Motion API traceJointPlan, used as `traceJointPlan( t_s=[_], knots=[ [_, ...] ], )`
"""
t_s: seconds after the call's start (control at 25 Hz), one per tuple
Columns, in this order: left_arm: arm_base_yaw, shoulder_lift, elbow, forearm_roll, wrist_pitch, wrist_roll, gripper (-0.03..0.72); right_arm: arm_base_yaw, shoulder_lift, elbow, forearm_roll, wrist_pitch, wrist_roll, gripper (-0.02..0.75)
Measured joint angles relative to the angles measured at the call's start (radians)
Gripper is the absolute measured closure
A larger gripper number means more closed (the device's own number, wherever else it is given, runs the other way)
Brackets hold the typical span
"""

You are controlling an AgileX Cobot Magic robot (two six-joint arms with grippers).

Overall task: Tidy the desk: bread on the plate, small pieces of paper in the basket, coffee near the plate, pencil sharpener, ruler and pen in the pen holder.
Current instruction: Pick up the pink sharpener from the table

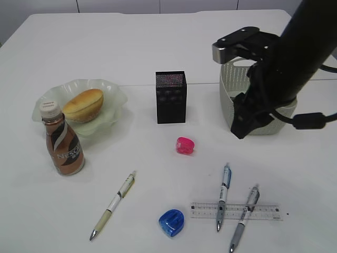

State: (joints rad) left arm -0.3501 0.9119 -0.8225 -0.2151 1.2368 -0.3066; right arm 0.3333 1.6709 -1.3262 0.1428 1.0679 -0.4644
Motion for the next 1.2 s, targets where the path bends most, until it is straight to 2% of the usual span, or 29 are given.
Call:
traceJointPlan(
  t_s=[0.2,0.52,0.84,1.2],
  knots=[
    [0.000,0.000,0.000,0.000,0.000,0.001,0.228,0.000,0.139,-0.100,0.035,-0.055,-0.138,0.269],
    [0.000,0.000,0.000,0.052,0.000,0.004,0.232,0.000,0.302,-0.137,0.224,-0.156,-0.492,0.269],
    [0.000,0.000,0.000,0.057,0.000,0.004,0.233,0.000,0.389,-0.144,0.249,-0.278,-0.597,0.269],
    [0.000,0.000,0.000,0.057,0.000,0.004,0.234,0.000,0.441,-0.186,0.281,-0.306,-0.650,0.270]
  ],
)
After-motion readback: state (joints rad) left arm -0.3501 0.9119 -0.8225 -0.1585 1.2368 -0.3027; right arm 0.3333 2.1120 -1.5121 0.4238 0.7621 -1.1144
